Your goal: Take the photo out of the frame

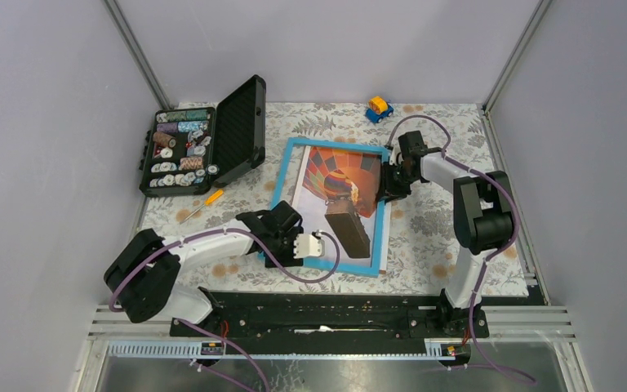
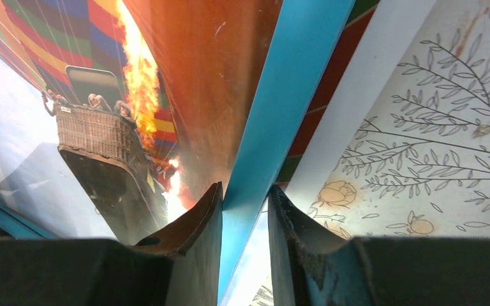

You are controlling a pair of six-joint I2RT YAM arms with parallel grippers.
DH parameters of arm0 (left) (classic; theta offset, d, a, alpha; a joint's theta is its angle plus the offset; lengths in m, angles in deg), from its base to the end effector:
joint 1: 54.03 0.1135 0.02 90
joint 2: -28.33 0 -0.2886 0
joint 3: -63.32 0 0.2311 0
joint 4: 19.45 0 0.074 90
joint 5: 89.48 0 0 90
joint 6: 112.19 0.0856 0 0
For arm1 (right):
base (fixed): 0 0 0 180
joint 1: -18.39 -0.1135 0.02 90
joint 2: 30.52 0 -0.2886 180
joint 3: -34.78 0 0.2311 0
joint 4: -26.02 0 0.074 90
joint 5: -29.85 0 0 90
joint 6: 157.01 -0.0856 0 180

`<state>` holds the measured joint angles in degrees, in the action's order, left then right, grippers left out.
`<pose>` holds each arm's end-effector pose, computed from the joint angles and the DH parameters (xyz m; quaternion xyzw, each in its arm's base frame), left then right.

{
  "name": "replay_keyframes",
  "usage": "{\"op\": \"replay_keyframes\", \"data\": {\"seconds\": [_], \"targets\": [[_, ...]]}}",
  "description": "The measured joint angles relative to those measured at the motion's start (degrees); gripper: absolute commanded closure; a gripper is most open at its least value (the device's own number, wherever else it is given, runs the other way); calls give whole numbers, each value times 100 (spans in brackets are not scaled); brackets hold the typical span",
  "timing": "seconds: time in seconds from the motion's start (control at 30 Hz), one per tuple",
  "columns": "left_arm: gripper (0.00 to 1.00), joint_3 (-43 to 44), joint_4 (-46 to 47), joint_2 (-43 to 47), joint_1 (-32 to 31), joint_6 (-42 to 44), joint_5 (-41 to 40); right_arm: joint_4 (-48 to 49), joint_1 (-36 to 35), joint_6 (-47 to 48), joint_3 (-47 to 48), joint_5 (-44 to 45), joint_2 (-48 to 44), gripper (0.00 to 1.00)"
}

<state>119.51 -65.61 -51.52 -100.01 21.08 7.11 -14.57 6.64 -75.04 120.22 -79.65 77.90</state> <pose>0.1567 -0.1763 0.1556 0.6976 0.6925 -0.0607 0.1735 0.3788 0.1080 0.1586 -0.0698 0.9577 0.2011 0.1936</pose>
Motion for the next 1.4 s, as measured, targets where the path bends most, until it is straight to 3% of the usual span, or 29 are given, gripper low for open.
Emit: {"op": "replay_keyframes", "data": {"seconds": [0.27,0.4,0.57,0.73,1.03,1.2,1.4], "targets": [[20,15,-50,0,278,94,-83,2,-111,-129,186,-127,229,100],[19,24,-52,0,354,133,-105,37,-151,-157,254,-164,299,100],[22,24,-87,0,428,153,-107,57,-157,-153,378,-304,407,63],[23,24,-122,0,470,157,-103,-129,-157,109,520,-605,424,45],[25,24,-17,0,474,20,28,-407,472,575,505,-1714,-116,45],[16,57,13,37,476,-114,212,-225,1211,658,280,-2190,-155,46],[13,1113,-389,155,474,-588,922,-50,1401,675,168,-2382,120,51]]}}
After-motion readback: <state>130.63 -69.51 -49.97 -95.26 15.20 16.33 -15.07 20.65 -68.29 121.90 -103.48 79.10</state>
